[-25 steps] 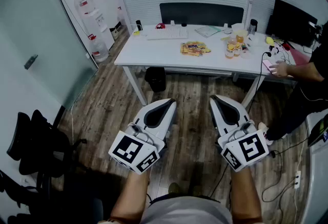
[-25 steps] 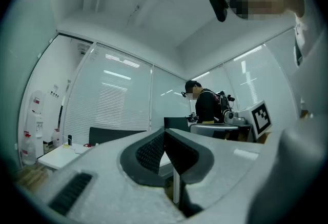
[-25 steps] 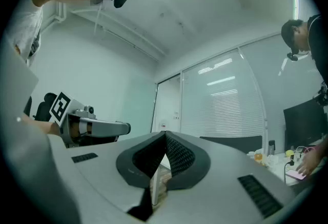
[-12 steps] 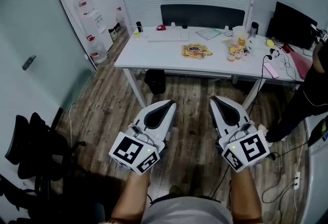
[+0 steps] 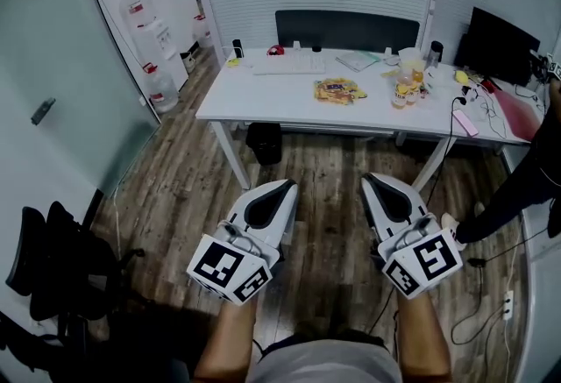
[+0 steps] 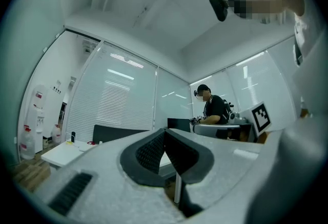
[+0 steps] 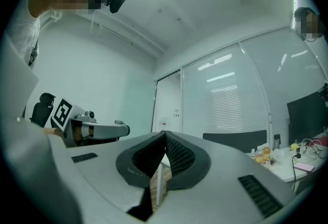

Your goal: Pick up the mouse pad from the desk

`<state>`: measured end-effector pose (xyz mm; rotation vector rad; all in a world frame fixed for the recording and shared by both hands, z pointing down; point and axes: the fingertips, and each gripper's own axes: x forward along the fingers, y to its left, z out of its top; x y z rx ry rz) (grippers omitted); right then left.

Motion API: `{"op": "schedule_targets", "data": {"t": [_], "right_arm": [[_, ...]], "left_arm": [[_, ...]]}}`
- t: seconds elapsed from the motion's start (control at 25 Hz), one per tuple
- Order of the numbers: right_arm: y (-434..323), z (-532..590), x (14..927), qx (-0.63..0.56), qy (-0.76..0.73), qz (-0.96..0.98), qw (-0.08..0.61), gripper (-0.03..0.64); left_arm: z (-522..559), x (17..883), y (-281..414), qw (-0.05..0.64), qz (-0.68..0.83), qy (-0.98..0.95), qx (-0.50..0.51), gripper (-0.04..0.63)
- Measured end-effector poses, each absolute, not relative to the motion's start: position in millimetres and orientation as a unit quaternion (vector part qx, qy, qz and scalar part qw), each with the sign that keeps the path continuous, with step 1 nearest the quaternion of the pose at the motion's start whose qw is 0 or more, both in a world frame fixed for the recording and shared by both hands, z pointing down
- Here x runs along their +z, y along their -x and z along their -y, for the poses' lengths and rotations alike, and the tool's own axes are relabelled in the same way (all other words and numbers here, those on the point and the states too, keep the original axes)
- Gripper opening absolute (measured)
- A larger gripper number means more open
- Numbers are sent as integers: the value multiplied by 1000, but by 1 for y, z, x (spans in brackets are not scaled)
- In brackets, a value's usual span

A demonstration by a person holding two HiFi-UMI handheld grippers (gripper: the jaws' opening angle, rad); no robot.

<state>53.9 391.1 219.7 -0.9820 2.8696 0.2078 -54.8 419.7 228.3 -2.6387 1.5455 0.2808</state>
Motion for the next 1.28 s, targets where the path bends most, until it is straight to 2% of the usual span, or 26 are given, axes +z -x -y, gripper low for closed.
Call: {"op": "schedule_targets", "data": {"t": [0.72, 1.28], "right_arm": [[-28, -360, 243, 60, 329, -942, 40, 11], [-43, -252, 242, 86, 321, -943, 39, 12]], "left_arm": [[-388, 246, 82, 26, -503, 861, 74, 14], [-282, 240, 70, 35, -518, 852, 65, 14]]}}
